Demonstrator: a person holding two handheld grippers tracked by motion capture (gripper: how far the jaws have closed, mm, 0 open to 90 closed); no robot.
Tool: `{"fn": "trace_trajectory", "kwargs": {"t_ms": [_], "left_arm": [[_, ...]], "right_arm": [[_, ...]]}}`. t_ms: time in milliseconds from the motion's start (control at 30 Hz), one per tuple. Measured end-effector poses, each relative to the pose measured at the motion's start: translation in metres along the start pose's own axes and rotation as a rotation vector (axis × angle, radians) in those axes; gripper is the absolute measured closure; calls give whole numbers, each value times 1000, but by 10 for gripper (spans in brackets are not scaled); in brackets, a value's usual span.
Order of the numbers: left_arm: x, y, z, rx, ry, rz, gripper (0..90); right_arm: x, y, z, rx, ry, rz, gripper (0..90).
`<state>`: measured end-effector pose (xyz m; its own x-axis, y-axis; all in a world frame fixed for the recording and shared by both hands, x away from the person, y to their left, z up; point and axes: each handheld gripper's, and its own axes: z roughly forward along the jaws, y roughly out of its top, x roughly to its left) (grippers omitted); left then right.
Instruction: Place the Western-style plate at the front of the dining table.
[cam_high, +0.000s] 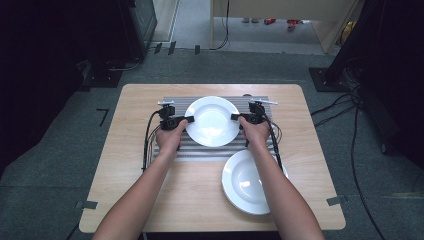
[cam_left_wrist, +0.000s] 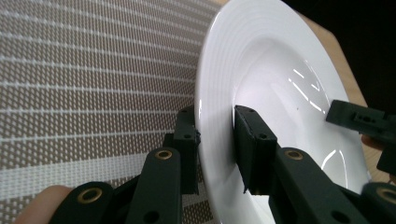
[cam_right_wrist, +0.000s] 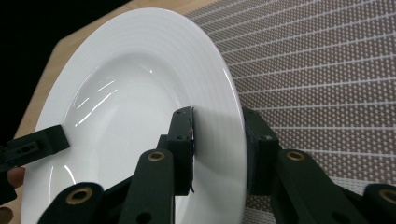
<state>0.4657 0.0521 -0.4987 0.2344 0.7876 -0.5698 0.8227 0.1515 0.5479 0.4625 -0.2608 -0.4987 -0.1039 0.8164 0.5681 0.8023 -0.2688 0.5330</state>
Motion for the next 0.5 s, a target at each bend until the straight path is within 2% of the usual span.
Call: {"fn": "trace_trajectory", "kwargs": {"t_ms": [133,333,500], "left_arm": [[1,-1,5,14,10,3,710],[-4,-3,6,0,46,35,696],[0,-6,9,-11,41,21,685]], "right_arm": [[-2,0,1,16,-17,-12,701],[-9,1,7,15,-4,-11,698],[-7,0,7,0,-4,-26,687]]}}
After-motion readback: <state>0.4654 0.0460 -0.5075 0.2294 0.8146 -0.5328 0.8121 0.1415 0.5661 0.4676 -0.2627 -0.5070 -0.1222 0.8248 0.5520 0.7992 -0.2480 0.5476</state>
